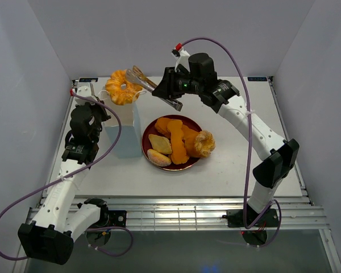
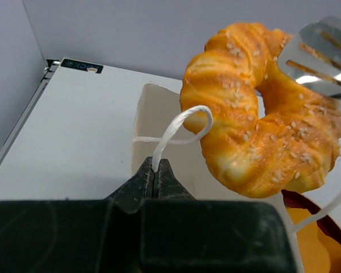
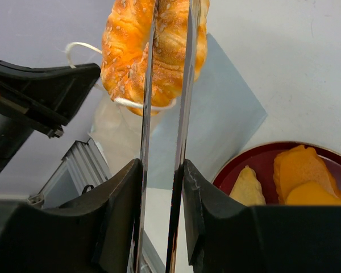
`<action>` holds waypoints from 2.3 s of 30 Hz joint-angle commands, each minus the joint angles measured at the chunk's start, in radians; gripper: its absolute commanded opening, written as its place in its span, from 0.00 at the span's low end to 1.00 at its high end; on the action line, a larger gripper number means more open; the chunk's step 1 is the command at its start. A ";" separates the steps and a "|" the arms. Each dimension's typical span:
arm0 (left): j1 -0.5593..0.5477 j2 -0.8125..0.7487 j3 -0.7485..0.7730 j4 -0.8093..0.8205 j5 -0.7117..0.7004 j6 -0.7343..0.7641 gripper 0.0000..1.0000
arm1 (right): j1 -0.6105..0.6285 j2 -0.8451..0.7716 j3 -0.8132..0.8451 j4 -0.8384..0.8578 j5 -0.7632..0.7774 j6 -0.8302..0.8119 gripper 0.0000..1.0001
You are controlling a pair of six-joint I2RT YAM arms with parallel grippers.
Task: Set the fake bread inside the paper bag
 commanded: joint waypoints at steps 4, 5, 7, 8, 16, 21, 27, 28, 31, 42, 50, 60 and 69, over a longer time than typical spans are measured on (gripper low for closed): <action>0.004 -0.024 -0.008 0.016 -0.017 -0.011 0.00 | 0.000 -0.084 -0.072 0.100 0.036 -0.030 0.08; 0.006 -0.019 -0.007 0.013 -0.022 -0.011 0.00 | 0.000 -0.088 -0.076 0.095 0.038 -0.036 0.08; 0.006 -0.013 -0.002 0.003 -0.046 -0.016 0.00 | 0.000 -0.091 -0.084 0.089 0.045 -0.041 0.08; 0.004 -0.010 0.003 -0.007 -0.058 -0.021 0.00 | 0.000 -0.096 -0.082 0.087 0.048 -0.043 0.08; 0.006 -0.010 0.003 -0.014 -0.117 -0.039 0.00 | 0.000 -0.061 -0.009 0.005 0.041 -0.087 0.08; 0.004 -0.006 0.001 -0.008 -0.075 -0.038 0.00 | 0.001 -0.047 0.010 0.000 0.007 -0.092 0.08; 0.004 0.007 0.006 -0.010 -0.043 -0.038 0.00 | 0.013 -0.015 0.071 -0.015 -0.013 -0.095 0.20; 0.004 0.005 0.006 -0.008 -0.035 -0.036 0.00 | 0.018 -0.006 0.080 -0.018 -0.013 -0.096 0.25; 0.006 -0.001 0.001 -0.002 -0.023 -0.031 0.00 | 0.026 0.014 0.109 -0.034 -0.015 -0.101 0.29; 0.004 -0.004 0.003 -0.011 -0.058 -0.028 0.00 | 0.029 0.034 0.132 -0.064 -0.010 -0.106 0.44; 0.006 -0.005 0.003 -0.014 -0.078 -0.028 0.00 | 0.030 0.039 0.143 -0.072 -0.009 -0.106 0.50; 0.004 -0.005 0.001 -0.016 -0.075 -0.025 0.00 | 0.029 0.042 0.162 -0.065 -0.027 -0.096 0.49; 0.004 -0.001 -0.005 -0.013 -0.078 -0.021 0.00 | 0.027 0.010 0.208 -0.064 -0.005 -0.090 0.49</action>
